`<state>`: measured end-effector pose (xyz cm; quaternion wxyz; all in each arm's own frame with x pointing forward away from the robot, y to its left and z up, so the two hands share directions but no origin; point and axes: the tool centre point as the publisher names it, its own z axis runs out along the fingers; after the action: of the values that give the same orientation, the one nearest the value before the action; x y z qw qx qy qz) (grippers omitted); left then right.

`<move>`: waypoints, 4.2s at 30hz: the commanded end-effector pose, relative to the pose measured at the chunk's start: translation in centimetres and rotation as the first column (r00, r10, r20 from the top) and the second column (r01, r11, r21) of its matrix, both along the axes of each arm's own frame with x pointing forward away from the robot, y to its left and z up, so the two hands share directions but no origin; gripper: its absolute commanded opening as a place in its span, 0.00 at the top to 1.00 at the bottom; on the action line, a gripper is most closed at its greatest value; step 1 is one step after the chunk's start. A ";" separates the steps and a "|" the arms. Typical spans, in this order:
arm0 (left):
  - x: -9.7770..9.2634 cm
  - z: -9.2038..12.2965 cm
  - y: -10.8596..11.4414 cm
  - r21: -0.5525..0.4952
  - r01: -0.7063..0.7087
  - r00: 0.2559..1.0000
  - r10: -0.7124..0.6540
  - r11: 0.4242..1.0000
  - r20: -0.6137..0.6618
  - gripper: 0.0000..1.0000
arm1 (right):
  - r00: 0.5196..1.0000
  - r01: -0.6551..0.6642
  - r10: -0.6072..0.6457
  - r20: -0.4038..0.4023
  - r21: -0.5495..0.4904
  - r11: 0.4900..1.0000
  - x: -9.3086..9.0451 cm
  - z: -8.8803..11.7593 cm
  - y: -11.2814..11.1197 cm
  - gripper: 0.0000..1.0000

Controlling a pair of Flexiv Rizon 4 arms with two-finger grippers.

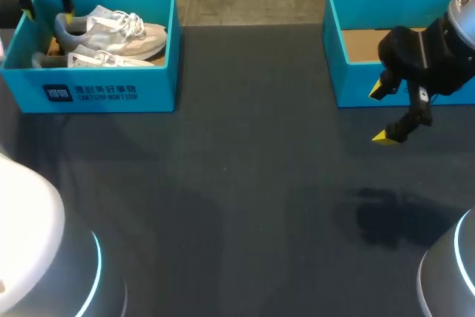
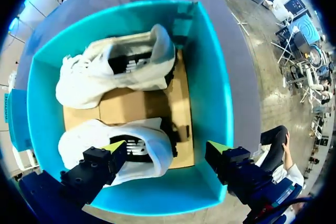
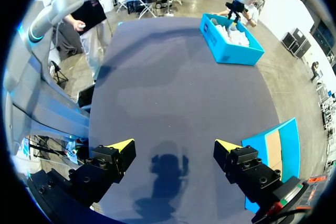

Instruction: Take the shoe out of the shoebox, open the shoe tongue, remove and reinsert the insole, then place the shoe into the shoebox

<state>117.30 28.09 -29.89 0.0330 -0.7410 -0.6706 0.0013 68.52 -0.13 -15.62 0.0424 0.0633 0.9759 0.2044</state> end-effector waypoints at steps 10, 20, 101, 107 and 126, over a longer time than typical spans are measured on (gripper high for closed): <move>-5.0 3.9 0.9 -0.037 -0.046 0.998 0.047 0.998 0.030 0.00 | 1.000 -0.001 0.001 -0.006 -0.004 1.000 0.3 0.0 0.2 0.00; -7.3 3.4 1.1 -0.066 -0.081 0.995 0.084 0.994 0.045 0.00 | 1.000 -0.001 0.001 -0.006 -0.004 1.000 0.3 0.0 0.2 0.00; -12.5 -5.0 1.2 -0.056 0.006 0.999 -0.004 0.998 0.039 0.35 | 1.000 -0.001 0.001 -0.006 -0.004 1.000 0.3 0.0 0.2 0.00; -12.4 -6.1 1.5 -0.048 0.003 0.999 -0.001 0.999 0.044 0.36 | 1.000 -0.001 0.001 -0.006 -0.004 1.000 0.3 0.0 0.2 0.00; -12.3 -9.0 1.8 -0.029 0.002 1.000 -0.001 1.000 0.022 0.74 | 1.000 -0.001 0.001 -0.006 -0.004 1.000 0.3 0.0 0.2 0.00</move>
<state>104.49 30.28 -38.33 0.0098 -0.7410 -0.6714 -0.0022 68.49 -0.15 -15.59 0.0425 0.0634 0.9759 0.2042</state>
